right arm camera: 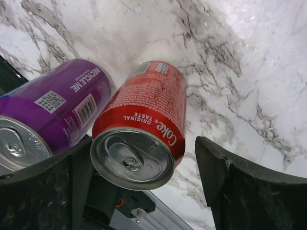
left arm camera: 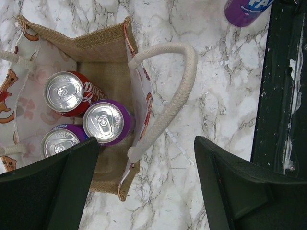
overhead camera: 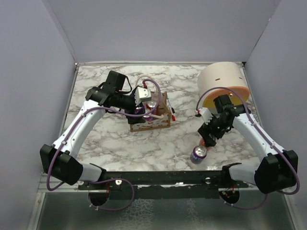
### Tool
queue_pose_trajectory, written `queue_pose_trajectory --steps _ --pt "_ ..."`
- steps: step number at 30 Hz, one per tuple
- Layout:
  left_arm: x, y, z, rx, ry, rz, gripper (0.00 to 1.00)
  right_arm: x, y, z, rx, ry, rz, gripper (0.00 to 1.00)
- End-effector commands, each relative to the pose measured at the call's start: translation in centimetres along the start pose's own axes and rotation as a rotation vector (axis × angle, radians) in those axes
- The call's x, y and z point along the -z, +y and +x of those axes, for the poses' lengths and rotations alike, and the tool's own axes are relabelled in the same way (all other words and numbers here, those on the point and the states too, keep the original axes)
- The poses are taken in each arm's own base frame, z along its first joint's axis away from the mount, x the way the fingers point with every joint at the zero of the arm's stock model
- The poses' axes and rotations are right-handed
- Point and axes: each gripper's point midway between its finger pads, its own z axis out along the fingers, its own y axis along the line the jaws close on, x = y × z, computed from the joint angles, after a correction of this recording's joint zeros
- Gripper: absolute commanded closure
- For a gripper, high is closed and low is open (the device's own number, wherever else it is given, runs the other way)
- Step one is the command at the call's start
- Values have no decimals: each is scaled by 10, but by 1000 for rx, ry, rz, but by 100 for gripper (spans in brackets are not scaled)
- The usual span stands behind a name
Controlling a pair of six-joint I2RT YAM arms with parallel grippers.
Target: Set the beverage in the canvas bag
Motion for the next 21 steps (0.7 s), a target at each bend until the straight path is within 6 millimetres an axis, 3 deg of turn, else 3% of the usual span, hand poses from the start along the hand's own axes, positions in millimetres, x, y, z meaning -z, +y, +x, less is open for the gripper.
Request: queue_pose_trajectory --steps 1,12,17,21 --pt "0 -2 -4 -30 -11 2 17 1 -13 6 11 4 95 19" --pt "2 -5 -4 -38 -14 11 17 -2 -6 -17 52 -104 39 27" --pt "2 -5 -5 -46 -15 8 17 -2 -8 -17 58 -107 48 42" --pt "1 -2 -5 -48 -13 2 17 9 -10 -33 74 -166 65 59"
